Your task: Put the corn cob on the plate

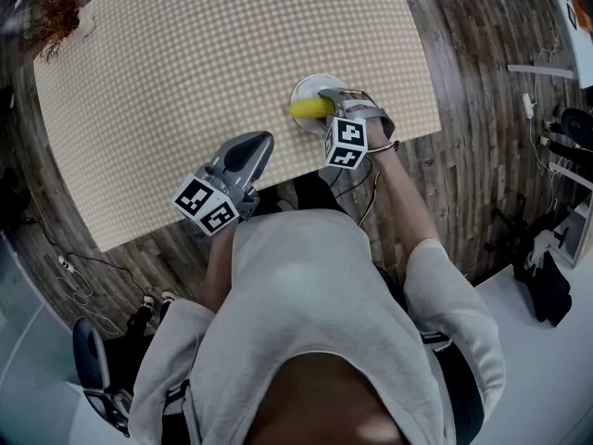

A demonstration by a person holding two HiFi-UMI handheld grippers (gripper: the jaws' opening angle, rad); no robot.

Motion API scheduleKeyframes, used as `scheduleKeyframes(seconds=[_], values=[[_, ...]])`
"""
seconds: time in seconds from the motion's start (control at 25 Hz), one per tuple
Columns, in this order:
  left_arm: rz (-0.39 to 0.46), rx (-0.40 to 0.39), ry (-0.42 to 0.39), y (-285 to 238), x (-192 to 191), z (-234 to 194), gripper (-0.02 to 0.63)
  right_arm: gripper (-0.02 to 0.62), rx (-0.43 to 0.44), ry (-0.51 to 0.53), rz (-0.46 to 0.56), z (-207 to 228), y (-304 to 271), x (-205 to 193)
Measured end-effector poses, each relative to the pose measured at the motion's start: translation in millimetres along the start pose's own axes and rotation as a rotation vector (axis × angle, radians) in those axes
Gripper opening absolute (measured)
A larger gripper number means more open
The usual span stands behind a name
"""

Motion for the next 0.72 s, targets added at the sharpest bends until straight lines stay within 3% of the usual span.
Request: scheduleKeyframes(seconds=[0.36,0.72], values=[[0.013,0.005,0.011,1,6,-6,0.009,0.258,0.203,0.031,-0.071,2,-5,7],[0.021,0.024,0.024,-2,12,-16,0.009,0.256,0.322,0.049,-0.129,7,-9,7]])
Point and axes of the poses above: the fingertips, and each gripper's own axes: y backward along the fingers, z to its right, x out of its top, the point moved 2 cm from there along y, backward along the fingers, and after that the axes turned 9 degrees about -y, right-handed, at the moved point
